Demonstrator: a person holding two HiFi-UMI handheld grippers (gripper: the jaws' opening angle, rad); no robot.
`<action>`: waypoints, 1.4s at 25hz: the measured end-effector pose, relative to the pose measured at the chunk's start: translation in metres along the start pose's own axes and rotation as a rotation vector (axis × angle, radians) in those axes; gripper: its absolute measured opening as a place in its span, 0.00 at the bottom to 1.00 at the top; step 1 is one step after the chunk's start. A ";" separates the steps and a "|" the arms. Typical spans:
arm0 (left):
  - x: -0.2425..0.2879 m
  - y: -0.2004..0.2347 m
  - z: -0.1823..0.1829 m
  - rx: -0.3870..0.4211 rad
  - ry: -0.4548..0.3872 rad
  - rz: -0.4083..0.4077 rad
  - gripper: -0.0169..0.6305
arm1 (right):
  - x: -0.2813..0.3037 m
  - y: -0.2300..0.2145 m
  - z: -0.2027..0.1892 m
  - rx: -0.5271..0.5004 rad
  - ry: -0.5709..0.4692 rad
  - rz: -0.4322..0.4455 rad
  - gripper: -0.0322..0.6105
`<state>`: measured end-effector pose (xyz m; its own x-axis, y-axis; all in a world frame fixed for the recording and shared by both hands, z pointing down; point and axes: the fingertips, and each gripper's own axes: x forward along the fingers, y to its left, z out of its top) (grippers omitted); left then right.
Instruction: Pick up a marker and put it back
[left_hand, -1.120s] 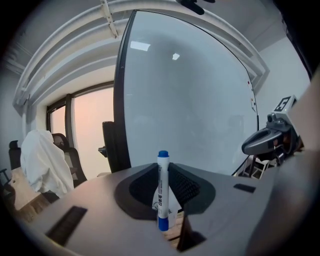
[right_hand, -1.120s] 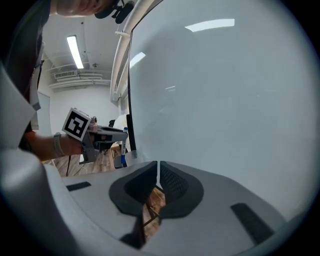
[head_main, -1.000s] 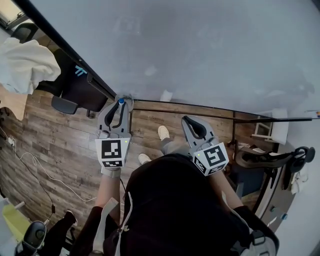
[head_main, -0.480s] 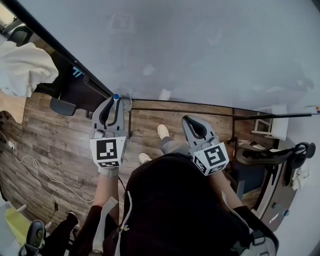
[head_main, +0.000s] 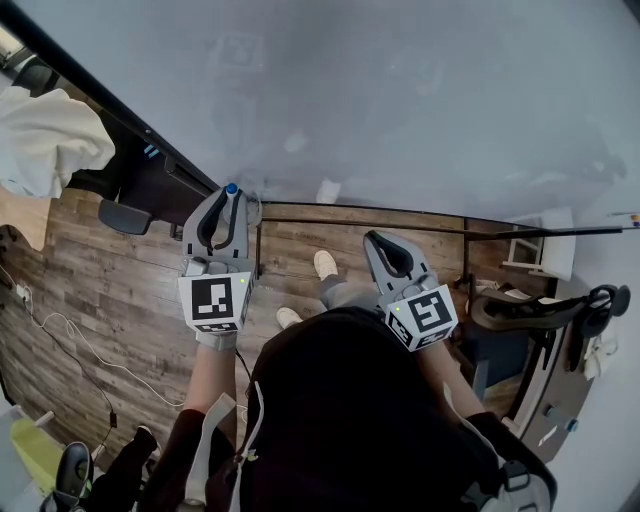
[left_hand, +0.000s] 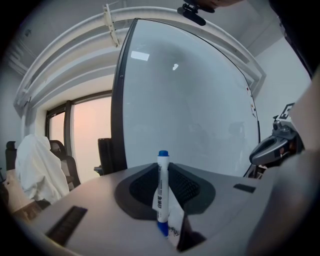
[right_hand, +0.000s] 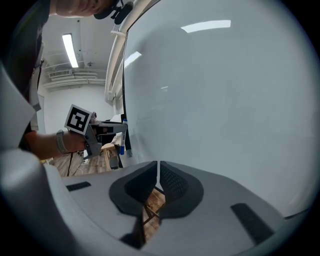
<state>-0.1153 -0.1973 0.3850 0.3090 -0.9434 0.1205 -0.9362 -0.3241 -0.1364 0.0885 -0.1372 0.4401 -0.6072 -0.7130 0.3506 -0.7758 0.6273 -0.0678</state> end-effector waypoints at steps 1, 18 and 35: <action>0.001 0.000 -0.003 -0.001 0.002 -0.001 0.13 | 0.001 0.000 0.000 -0.001 0.002 0.001 0.09; 0.002 0.004 -0.066 -0.011 0.089 0.031 0.13 | 0.001 0.004 -0.010 -0.003 0.034 0.001 0.09; -0.004 0.005 -0.106 -0.022 0.198 0.041 0.14 | -0.003 0.012 -0.011 -0.016 0.046 -0.009 0.09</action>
<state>-0.1391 -0.1875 0.4884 0.2332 -0.9228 0.3066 -0.9515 -0.2816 -0.1240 0.0831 -0.1242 0.4488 -0.5917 -0.7037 0.3934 -0.7779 0.6264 -0.0496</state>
